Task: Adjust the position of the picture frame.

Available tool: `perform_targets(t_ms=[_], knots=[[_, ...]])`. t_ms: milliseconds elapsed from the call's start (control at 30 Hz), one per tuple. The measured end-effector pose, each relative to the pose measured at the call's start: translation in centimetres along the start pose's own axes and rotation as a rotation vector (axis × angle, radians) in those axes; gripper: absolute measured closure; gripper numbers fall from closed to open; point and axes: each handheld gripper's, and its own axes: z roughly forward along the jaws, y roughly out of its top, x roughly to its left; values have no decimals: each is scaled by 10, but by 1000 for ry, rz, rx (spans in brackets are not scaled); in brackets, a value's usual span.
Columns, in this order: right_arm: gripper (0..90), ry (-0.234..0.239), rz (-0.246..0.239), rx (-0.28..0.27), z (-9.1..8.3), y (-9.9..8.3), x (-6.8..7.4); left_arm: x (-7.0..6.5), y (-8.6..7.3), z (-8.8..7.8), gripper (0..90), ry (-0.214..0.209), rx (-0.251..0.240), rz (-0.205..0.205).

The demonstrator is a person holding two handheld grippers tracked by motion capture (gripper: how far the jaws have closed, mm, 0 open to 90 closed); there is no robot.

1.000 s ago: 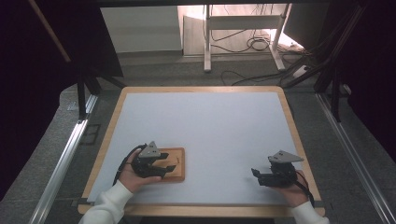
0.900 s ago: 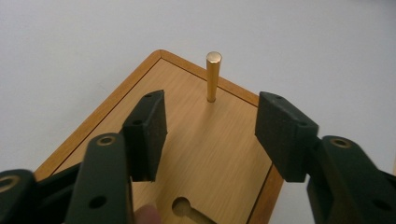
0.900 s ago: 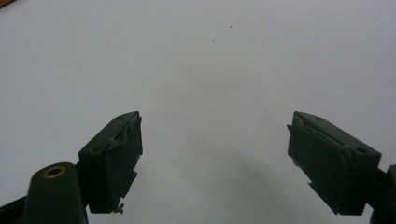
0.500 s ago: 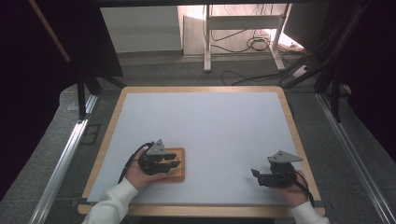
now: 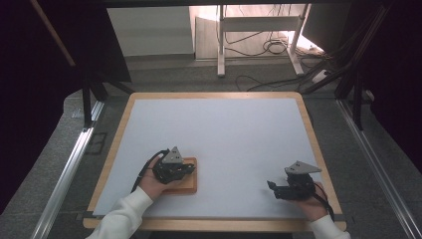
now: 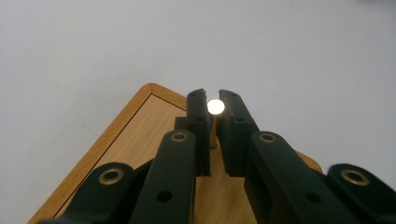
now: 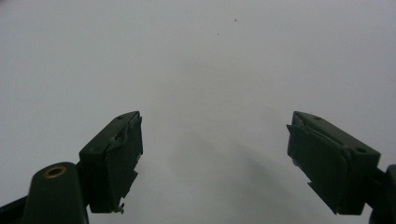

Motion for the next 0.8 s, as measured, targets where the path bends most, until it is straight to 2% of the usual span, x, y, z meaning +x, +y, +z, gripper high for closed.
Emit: perform_targets(t_ms=[100, 267, 400, 800], knots=[[182, -2, 1, 0, 0, 0, 0, -2, 1, 0, 839, 18, -1, 2], [182, -1, 3, -1, 0, 0, 0, -1, 8, -5, 839, 21, -30, -14], [183, 0, 5, -1, 0, 1, 0, -3, 19, -4, 840, 5, -43, -6], [185, 2, 4, -1, 0, 0, -1, -14, 56, 32, 840, -31, -18, 20]])
